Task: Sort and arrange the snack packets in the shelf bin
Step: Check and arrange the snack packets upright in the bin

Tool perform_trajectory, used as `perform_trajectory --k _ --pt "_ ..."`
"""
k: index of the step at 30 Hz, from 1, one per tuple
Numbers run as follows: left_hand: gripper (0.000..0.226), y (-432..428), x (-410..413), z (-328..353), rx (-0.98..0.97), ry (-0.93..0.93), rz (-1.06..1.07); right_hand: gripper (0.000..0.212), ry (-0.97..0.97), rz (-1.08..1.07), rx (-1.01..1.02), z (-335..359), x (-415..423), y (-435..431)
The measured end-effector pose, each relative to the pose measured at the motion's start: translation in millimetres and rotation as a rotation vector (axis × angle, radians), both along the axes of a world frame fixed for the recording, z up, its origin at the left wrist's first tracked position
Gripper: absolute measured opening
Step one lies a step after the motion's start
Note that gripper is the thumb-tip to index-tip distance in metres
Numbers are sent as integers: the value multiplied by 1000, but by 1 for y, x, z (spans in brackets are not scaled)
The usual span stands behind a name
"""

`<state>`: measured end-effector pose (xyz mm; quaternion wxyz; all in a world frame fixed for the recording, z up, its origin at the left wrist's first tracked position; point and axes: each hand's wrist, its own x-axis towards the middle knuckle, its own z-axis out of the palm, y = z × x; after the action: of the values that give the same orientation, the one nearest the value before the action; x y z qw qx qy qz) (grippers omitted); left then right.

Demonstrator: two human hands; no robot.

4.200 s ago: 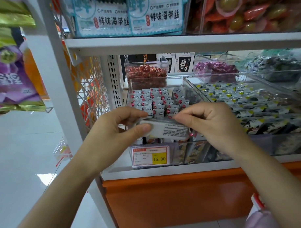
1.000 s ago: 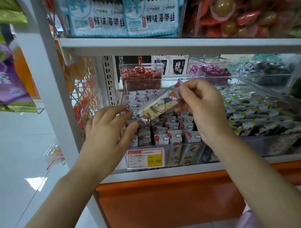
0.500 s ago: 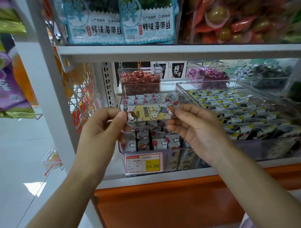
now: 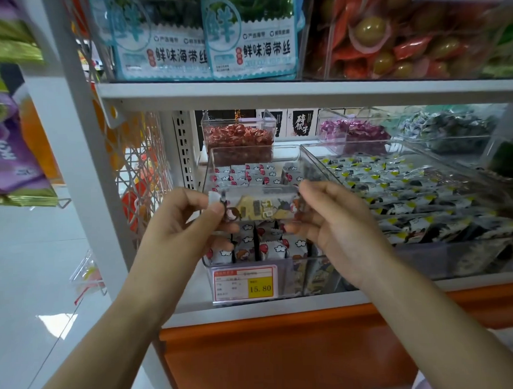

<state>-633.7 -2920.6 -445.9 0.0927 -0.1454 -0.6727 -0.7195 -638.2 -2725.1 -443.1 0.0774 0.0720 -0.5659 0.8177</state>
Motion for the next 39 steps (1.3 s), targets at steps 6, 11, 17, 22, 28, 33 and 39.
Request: perform_trajectory --k 6,11,17,22,28,33,39 --pt "36 4 6 4 -88 62 4 16 130 -45 220 0 1 3" --pt "47 4 7 5 -131 101 -5 13 232 -111 463 1 3 3" --pt "40 4 9 4 -293 163 6 18 223 -194 497 3 3 3" --pt "7 4 12 6 -339 139 66 14 361 -219 644 5 8 -2" --pt "19 2 7 9 -320 85 107 9 356 -146 661 5 8 -4" --pt "22 0 6 9 -381 89 134 10 347 -124 668 6 7 -4" --pt "16 2 6 8 -385 84 74 9 281 -112 486 2 3 -1"
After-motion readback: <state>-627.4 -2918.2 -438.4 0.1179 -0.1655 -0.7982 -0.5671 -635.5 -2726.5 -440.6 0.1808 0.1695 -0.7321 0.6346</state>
